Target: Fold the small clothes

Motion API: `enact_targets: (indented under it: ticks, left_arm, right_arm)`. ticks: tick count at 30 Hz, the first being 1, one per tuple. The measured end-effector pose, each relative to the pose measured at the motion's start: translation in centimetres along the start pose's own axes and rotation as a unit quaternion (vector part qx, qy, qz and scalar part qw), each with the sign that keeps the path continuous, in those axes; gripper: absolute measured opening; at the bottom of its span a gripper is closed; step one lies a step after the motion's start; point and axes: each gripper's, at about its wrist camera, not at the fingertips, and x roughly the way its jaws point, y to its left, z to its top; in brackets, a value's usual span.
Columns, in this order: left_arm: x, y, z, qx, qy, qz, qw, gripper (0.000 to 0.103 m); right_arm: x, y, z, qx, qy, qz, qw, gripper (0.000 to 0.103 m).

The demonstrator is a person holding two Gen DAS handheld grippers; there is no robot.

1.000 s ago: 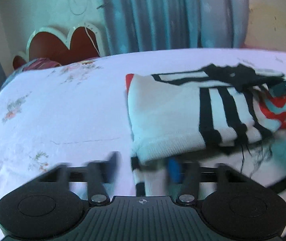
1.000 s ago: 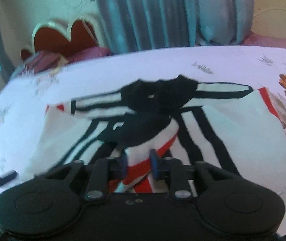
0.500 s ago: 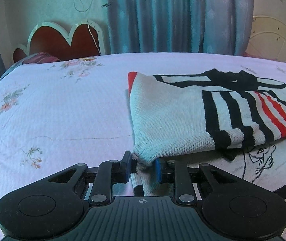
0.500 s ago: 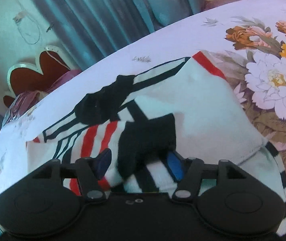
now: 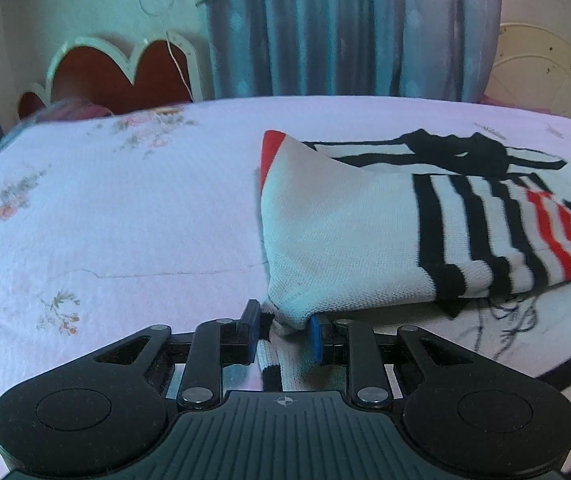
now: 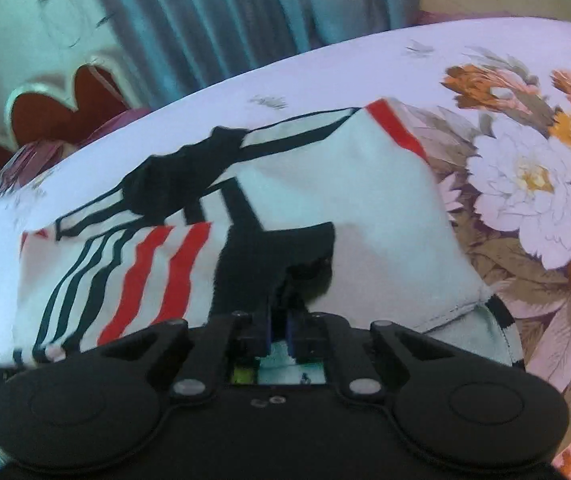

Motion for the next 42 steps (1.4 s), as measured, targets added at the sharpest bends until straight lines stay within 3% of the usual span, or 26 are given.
enact_targets:
  ticks: [1, 3, 4, 7, 11, 16, 18, 21, 23, 24, 26, 29, 34, 38, 42]
  left_arm:
    - [-0.3, 0.3, 0.2, -0.005, 0.007, -0.011, 0.9999, 0.023]
    - [-1.3, 1.2, 0.6, -0.018, 0.023, -0.041, 0.9988, 0.023]
    - [-1.7, 1.6, 0.7, -0.028, 0.027, -0.051, 0.998, 0.023]
    - [-2.2, 2.4, 1.8, -0.066, 0.025, -0.069, 0.9951, 0.024]
    - [1.1, 3.1, 4.3, -0.122, 0.031, -0.075, 0.9892, 0.024]
    - [6.5, 2.5, 6.8, -0.13, 0.038, -0.058, 0.989, 0.024]
    - [8.1, 2.3, 7.5, -0.13, 0.036, -0.051, 0.9895, 0.024]
    - [9.7, 2.3, 8.2, -0.133, 0.027, -0.035, 0.9902, 0.024]
    - [10.3, 2.2, 8.2, -0.129, 0.017, -0.009, 0.9915, 0.024]
    - [10.5, 2.3, 8.2, -0.135, 0.018, -0.002, 0.9907, 0.024]
    - [10.6, 2.8, 8.1, -0.155, 0.019, -0.008, 0.9878, 0.024]
    - [9.5, 2.5, 8.5, -0.137, 0.008, -0.007, 0.9905, 0.025]
    - [8.3, 1.2, 9.4, -0.105, -0.018, -0.029, 0.9939, 0.025]
    - [10.8, 1.0, 9.5, -0.106, 0.006, -0.017, 0.9942, 0.024]
    - [11.6, 1.0, 9.7, -0.107, 0.006, -0.01, 0.9942, 0.024]
  right_arm:
    - [-0.3, -0.1, 0.3, 0.004, -0.001, 0.007, 1.0, 0.024]
    - [-1.0, -0.6, 1.0, 0.015, -0.014, 0.02, 1.0, 0.049]
    - [-1.5, -0.9, 1.4, 0.018, -0.027, 0.023, 0.999, 0.051]
    - [-1.3, -2.2, 2.2, 0.039, -0.033, 0.019, 0.999, 0.051]
    - [0.8, -2.9, 2.5, 0.064, -0.017, 0.012, 0.998, 0.047]
    - [1.7, -1.4, 2.8, 0.03, -0.013, 0.011, 0.999, 0.024]
    - [1.8, -1.3, 2.9, 0.019, -0.015, 0.003, 1.0, 0.004]
    - [1.0, -0.8, 2.9, -0.012, -0.039, -0.005, 0.999, 0.004]
    - [1.5, -0.2, 2.5, -0.059, -0.054, -0.05, 0.996, 0.003]
    - [2.5, -0.6, 2.3, -0.059, -0.037, -0.064, 0.996, 0.004]
    - [2.6, -0.8, 2.4, -0.054, -0.038, -0.059, 0.996, 0.005]
    - [1.5, -0.7, 2.9, -0.051, -0.055, -0.06, 0.995, 0.025]
    - [-0.7, -0.2, 4.0, -0.046, -0.101, -0.043, 0.993, 0.025]
    - [1.0, 1.8, 4.6, -0.068, -0.07, -0.006, 0.995, 0.024]
    - [3.5, 2.2, 3.6, -0.098, -0.032, -0.025, 0.994, 0.022]
